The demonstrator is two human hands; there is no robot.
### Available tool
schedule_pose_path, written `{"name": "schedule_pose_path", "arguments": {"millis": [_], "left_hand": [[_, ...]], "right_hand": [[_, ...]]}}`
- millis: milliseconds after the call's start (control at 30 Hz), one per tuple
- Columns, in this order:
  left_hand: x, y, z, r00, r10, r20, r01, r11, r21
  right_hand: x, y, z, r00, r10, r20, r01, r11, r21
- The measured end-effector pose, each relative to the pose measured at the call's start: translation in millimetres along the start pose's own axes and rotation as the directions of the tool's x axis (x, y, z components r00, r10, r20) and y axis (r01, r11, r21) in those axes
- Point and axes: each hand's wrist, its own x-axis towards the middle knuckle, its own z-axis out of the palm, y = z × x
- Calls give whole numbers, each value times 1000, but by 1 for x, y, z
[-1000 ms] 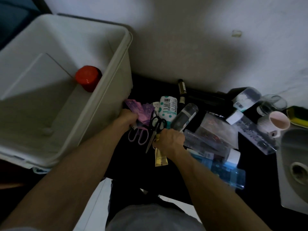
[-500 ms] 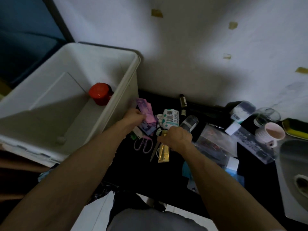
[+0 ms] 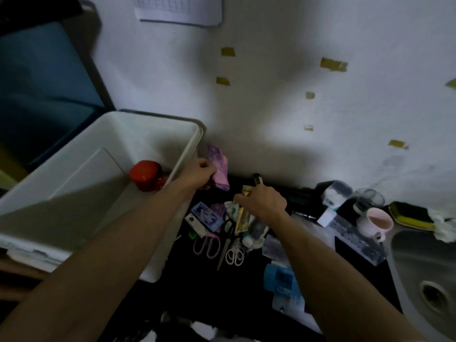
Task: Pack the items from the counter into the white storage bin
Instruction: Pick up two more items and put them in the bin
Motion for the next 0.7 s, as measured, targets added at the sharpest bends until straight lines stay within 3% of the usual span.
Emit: {"name": "schedule_pose_path", "arguments": {"millis": [267,500,700], "left_hand": [[9,55,-27,992,124,28,-119,982,-149],[22,73,-76,984,175,-18,-175,968,-182],[34,71,-134,980,200,14,-194,961,-195]], "right_hand": [[4,-34,-34,964,45,-261,-5,988,153],[11,-73,-52,923,123,-365,-31,968,248],[17,-124,-49,886,116,-449,34,949,314]]}}
